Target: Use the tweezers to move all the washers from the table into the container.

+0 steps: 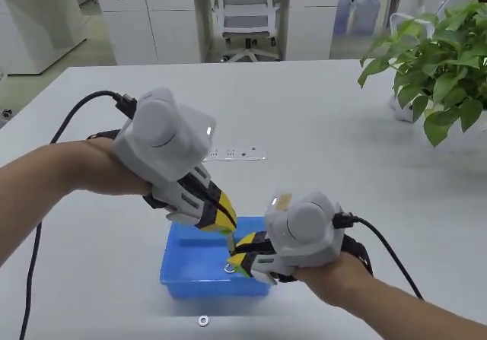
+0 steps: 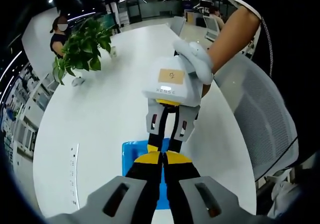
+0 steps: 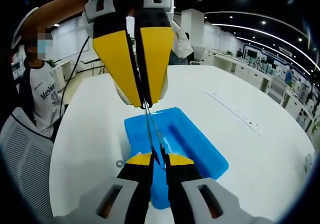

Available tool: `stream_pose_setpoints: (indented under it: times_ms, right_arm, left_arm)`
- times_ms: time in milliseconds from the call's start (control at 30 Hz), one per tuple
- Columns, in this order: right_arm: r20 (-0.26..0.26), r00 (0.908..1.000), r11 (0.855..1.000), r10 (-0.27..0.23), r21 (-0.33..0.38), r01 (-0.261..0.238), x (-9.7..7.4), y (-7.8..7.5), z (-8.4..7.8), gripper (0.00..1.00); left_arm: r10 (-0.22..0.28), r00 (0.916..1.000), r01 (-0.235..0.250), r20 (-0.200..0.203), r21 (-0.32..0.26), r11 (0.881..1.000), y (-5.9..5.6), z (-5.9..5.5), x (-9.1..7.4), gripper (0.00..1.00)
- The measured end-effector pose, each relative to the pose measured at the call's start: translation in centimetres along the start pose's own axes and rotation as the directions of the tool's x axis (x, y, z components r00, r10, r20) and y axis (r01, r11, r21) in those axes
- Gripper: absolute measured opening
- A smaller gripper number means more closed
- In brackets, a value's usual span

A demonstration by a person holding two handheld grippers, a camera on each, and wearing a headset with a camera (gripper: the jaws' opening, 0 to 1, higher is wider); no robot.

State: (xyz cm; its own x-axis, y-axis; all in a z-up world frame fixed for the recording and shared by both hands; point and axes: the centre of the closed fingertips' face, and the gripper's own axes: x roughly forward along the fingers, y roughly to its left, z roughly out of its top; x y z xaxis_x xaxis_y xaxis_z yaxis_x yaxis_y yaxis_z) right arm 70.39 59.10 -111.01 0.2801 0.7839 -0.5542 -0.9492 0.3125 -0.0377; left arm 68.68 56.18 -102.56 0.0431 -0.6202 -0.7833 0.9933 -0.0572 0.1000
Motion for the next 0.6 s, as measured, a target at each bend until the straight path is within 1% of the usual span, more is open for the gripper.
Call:
stream_pose_setpoints:
  times_ms: [167, 400, 500, 600]
  right_arm:
    - [0.008, 0.9999, 1.0, 0.013, -0.011, -0.013, 0.0, 1.2, 0.4, 0.11]
    - [0.009, 0.9995, 0.999, 0.029, -0.025, -0.029, 0.5, 2.7, 0.5, 0.11]
    - [0.008, 0.9993, 0.999, 0.038, -0.03, -0.038, 0.7, 3.1, 0.6, 0.11]
    - [0.01, 0.9993, 0.999, 0.035, -0.037, -0.035, 0.8, 3.2, 0.8, 0.11]
  left_arm:
    - [-0.004, 1.0, 0.004, -0.006, 0.0, 1.0, -1.1, 0.0, -0.5, 0.04]
    - [-0.005, 0.9999, 0.005, -0.014, -0.011, 1.0, -2.5, -0.8, -0.7, 0.04]
    - [0.0, 0.9999, 0.0, -0.016, -0.013, 1.0, -2.9, -1.0, -0.9, 0.04]
    - [0.009, 0.9999, -0.009, -0.013, -0.016, 1.0, -2.8, -1.1, -1.0, 0.04]
